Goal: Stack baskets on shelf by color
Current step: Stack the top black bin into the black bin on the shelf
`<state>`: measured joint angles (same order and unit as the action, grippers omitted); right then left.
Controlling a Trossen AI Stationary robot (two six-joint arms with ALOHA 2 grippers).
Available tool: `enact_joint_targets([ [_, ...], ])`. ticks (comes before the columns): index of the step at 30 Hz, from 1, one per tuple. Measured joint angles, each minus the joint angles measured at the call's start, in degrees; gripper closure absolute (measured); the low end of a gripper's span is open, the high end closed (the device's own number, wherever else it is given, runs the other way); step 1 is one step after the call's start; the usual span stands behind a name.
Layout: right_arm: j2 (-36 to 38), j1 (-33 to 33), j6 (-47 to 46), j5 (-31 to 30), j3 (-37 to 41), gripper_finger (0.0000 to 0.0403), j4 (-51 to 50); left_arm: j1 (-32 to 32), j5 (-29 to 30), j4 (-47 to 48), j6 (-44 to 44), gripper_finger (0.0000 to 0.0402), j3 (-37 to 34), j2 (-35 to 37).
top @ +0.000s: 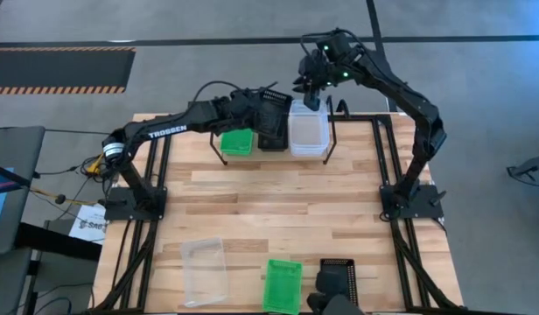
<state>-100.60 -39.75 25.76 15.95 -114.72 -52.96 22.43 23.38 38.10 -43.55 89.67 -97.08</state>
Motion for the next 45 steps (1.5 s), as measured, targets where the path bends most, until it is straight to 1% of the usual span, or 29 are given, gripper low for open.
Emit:
enact_joint_targets([
  [5,0.04,1.02,-1.82,-0.99,0.90,0.0237,0.79,-1.01,0.00,-0.26,1.57,0.0401,0.00,0.00],
  [10,-0.39,1.10,-3.28,-1.12,2.88,0.0217,1.99,-1.29,-0.12,-0.28,2.48,0.0401,0.00,0.00],
  [17,-5.63,2.35,-4.87,-1.14,2.97,0.0215,1.11,-1.49,-0.15,-0.30,3.78,0.0401,0.00,0.00],
  [24,-10.05,3.55,-2.95,-1.12,2.95,0.0215,1.11,-1.51,-0.34,-0.21,4.55,0.0401,-0.10,0.00],
  [26,-10.43,3.67,-2.97,-1.13,2.93,0.0226,1.03,-1.51,-0.43,-0.29,4.55,0.0401,-0.11,0.00],
  [28,-10.38,3.67,-2.85,-1.96,2.93,0.0257,0.93,-1.57,-0.57,-0.67,5.23,0.0401,-0.11,0.00],
  [29,-10.34,3.65,-2.48,-2.42,2.86,0.0280,1.17,-1.57,-0.56,-1.22,5.97,0.0401,-0.11,0.00],
  [32,-10.13,3.31,-2.22,-2.65,2.86,0.0370,1.14,-1.46,-0.72,-3.17,8.92,0.0393,-0.02,-0.02],
  [33,-10.00,2.96,-2.45,-2.63,2.86,0.0384,1.05,-1.46,-0.87,-3.55,10.28,0.0387,0.56,-0.09],
  [38,-9.71,1.55,-4.24,-1.57,2.72,0.0397,-0.08,-1.49,-1.38,-5.35,17.19,0.0344,4.75,-0.11],
  [40,-10.29,1.43,-3.97,-2.54,2.99,0.0399,-1.27,-1.74,-2.51,-7.76,19.43,0.0324,7.70,0.16],
  [43,-10.31,1.40,-4.08,-2.35,3.07,0.0400,-1.15,-2.09,-3.86,-7.22,23.40,0.0295,11.87,0.23],
  [45,-9.95,1.37,-4.07,-2.23,2.86,0.0401,-1.01,-2.63,-2.77,-5.89,26.89,0.0280,14.46,-0.04],
])
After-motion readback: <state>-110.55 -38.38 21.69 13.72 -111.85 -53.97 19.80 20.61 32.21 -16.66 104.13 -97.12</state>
